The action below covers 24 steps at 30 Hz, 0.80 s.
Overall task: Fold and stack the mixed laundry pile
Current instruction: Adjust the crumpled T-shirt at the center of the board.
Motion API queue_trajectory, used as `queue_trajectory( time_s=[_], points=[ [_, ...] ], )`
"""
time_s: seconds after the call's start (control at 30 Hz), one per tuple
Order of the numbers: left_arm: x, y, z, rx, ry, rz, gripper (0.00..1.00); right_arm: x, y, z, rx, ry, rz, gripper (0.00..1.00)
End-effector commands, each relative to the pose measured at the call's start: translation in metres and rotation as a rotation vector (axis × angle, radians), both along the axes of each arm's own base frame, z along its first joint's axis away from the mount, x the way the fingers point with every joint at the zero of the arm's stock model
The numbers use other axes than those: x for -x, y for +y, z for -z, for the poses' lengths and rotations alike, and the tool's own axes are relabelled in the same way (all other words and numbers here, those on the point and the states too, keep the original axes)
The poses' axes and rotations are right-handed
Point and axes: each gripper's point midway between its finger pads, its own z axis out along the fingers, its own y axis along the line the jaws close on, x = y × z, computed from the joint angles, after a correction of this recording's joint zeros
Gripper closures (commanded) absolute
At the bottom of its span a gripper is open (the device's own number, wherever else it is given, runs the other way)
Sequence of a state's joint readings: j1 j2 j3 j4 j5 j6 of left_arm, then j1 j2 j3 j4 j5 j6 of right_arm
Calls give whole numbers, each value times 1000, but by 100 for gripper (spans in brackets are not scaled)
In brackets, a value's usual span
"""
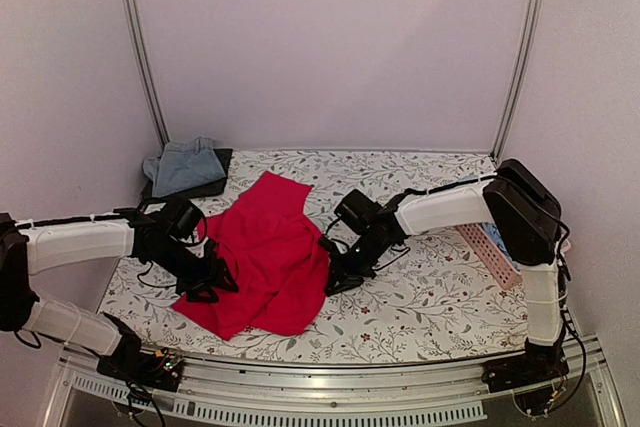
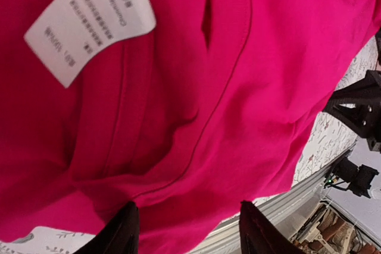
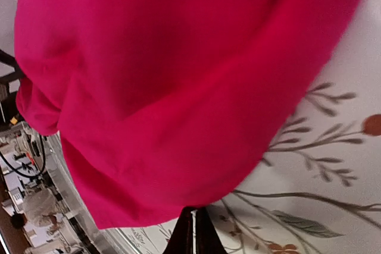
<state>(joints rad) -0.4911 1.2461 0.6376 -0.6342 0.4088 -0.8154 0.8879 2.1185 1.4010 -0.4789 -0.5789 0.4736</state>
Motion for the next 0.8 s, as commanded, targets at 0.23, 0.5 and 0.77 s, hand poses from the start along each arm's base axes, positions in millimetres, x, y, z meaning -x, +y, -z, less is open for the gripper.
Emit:
queue_trajectory(
  time_s=[0.23,0.5,0.77],
  points=[
    [-79,-62,-62,170,-270,62,100,-89,-108,11,141,-89,203,99],
    [-49,27,-44,-33,-116,-225,53,-117,-82,-95,50,-357,139,55],
    [9,34,5,32,37,-286,40,-99,-57,-109,-33,-289,112,50]
  ],
)
